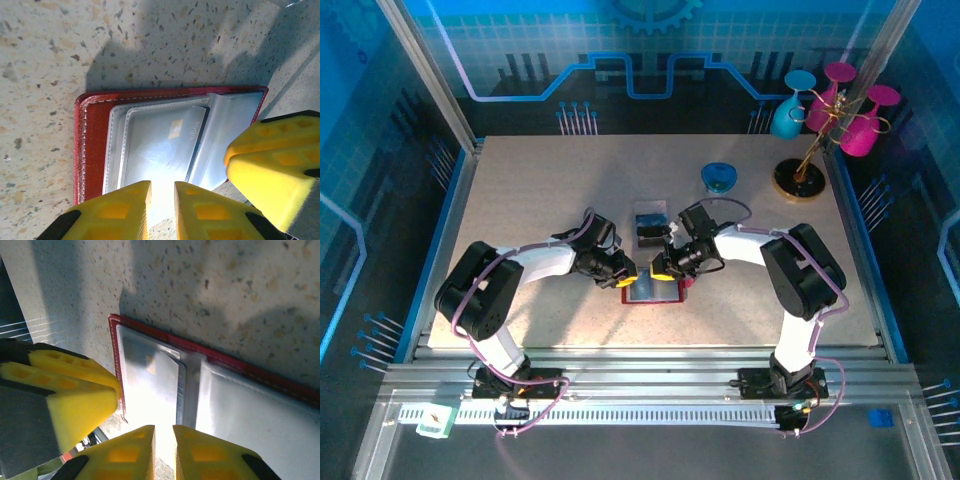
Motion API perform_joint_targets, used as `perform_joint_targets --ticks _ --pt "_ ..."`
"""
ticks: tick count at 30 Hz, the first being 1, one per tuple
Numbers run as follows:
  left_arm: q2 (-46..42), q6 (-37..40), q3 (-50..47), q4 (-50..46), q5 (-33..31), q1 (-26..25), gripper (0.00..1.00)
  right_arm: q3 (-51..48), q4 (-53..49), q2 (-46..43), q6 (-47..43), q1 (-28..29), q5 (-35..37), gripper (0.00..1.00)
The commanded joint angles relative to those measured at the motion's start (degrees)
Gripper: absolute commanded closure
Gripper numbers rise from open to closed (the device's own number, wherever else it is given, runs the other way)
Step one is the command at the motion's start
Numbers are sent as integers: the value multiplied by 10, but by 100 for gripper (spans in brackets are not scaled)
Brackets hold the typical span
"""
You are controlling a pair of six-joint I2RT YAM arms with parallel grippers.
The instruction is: Take the credit cards out of the card holder
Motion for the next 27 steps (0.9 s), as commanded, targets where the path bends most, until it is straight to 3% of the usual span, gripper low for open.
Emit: perform_joint_targets --ticks 1,9,17,27 --pt "-10 10 -7 -20 -7 4 80 21 -33 10 -18 -2 14 83" --pt "-11 11 -9 -21 -6 6 80 59 -109 48 -69 15 93 83" --pt "-9 12 -7 -21 -5 7 80 69 -134 65 -83 19 119 84" --pt "-19 11 -2 -27 -3 8 80 84 -124 12 -53 25 64 82"
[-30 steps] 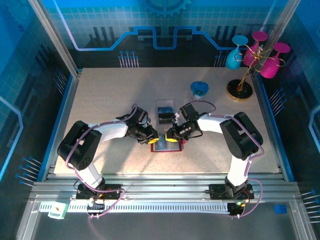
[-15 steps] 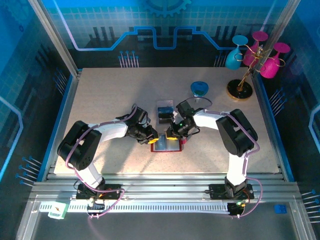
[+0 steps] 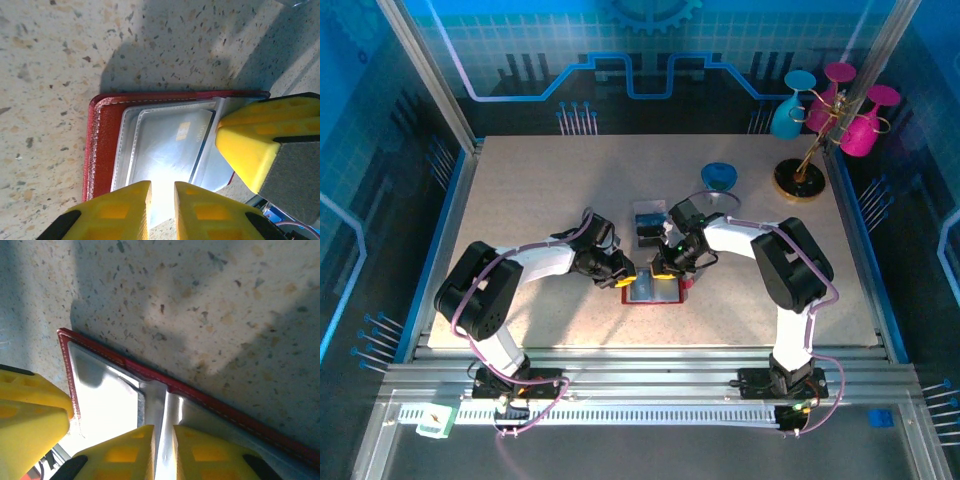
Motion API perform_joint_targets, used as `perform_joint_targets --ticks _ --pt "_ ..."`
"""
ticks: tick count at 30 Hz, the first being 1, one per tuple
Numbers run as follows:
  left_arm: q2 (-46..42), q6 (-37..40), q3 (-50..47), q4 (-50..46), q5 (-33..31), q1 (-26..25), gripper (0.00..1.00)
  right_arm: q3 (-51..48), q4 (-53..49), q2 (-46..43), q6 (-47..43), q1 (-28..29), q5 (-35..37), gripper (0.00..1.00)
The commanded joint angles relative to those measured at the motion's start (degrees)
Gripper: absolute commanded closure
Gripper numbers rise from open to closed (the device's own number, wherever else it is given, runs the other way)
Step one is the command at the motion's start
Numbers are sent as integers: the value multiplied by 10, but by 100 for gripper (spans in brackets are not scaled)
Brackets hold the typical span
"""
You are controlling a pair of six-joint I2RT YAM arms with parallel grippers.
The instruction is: Take the credit cards out of the card holder
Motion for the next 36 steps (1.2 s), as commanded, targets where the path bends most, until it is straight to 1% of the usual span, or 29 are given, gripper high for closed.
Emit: perform_joint_targets --ticks 1,4,10,13,17,26,32,36 --pt "-21 11 -2 -20 -2 4 81 2 -6 -37 21 8 -29 82" --pt "-26 12 -1 -24 1 4 81 -18 21 -52 50 10 -53 82" --pt "-28 22 1 -37 1 4 86 -53 84 -52 98 16 -95 79" --pt "-23 25 1 -40 1 4 89 -51 85 -44 100 23 -92 79" --pt "-10 28 -5 -37 2 4 92 -50 82 -32 100 27 -86 75" --pt "7 37 -6 -44 -1 4 92 -40 64 -17 88 30 -72 72" --pt "16 38 -5 -41 1 4 92 -37 65 -2 85 32 -78 72" --pt "17 39 -3 -44 1 4 92 -36 52 1 78 33 -65 72"
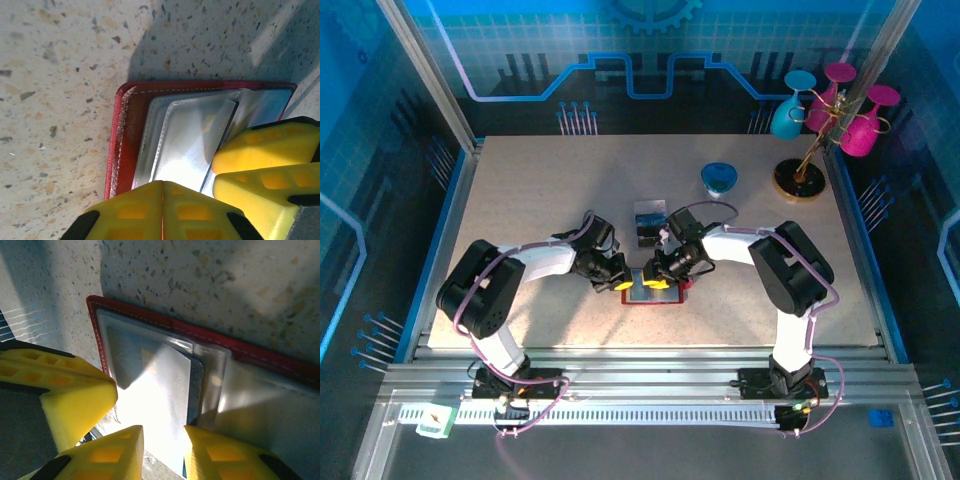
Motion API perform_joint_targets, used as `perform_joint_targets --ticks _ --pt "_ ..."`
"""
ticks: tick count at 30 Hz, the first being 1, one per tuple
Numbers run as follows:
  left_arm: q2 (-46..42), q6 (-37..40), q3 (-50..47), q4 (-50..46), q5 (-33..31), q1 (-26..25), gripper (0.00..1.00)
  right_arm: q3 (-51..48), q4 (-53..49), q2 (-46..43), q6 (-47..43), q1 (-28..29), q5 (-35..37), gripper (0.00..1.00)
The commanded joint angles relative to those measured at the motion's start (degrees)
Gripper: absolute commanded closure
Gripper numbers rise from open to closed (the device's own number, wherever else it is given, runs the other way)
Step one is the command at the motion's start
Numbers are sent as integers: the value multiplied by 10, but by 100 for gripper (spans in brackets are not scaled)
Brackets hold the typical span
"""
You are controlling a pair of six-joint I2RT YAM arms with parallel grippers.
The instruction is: Take the credit cards out of the card holder
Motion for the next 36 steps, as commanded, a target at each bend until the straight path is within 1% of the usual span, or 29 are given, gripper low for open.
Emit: perform_joint_targets --ticks 1,6,10,21,28,31,36 --pt "9 20 -2 -20 0 3 92 14 -30 10 -16 10 14 72" --pt "17 23 -3 -22 -1 5 92 27 -72 1 -38 10 49 72" --pt "17 24 -7 -23 -3 6 92 33 -87 -4 -46 10 56 72" --pt "13 26 5 -32 -4 7 92 41 -88 -23 -41 10 34 72" --pt "-4 25 22 -39 3 6 90 41 -86 -42 -38 7 35 72" --pt "-3 27 27 -34 11 5 90 31 -73 -41 -35 1 32 72" --pt "3 38 43 -50 11 -5 91 14 -37 -35 -20 -8 8 72"
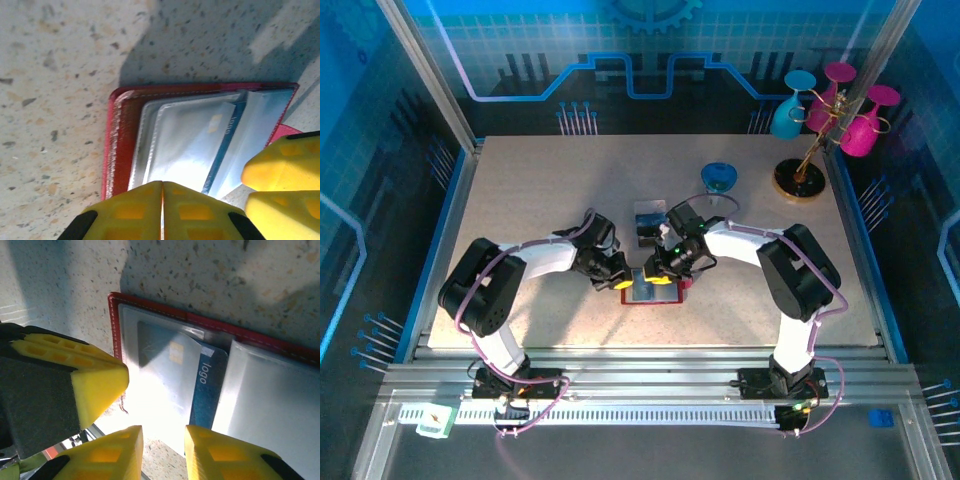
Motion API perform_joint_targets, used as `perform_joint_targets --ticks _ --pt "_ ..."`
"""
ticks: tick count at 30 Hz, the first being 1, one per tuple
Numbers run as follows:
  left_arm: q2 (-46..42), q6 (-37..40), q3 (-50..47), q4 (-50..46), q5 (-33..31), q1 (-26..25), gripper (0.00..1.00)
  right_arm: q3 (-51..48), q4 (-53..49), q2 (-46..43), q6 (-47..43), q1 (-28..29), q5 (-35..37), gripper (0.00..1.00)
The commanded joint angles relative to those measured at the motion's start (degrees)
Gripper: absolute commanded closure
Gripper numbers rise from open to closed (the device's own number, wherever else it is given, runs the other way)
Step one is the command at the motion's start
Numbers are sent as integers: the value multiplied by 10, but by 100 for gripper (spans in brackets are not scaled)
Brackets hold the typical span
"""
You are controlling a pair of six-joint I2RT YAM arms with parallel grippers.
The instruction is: Take the credit cards out of the card holder
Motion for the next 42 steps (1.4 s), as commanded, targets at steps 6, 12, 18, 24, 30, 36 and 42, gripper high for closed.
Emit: perform_joint_targets --ticks 6,12,18,24,30,36,42 --pt "9 44 43 -76 -32 -20 94 -23 32 -1 14 -11 -23 72" --pt "23 50 43 -84 -38 -23 95 -29 34 4 7 -20 -21 72" --pt "28 53 41 -91 -46 -24 95 -41 55 12 9 -23 -33 73" --pt "36 55 37 -91 -50 -24 95 -46 61 25 7 -24 -38 75" --pt "38 55 38 -93 -50 -24 95 -50 54 32 -1 -23 -28 76" --pt "40 53 40 -92 -46 -25 95 -53 61 35 -1 -23 -35 77" --pt "43 51 41 -79 -31 -29 95 -63 87 40 14 -27 -53 79"
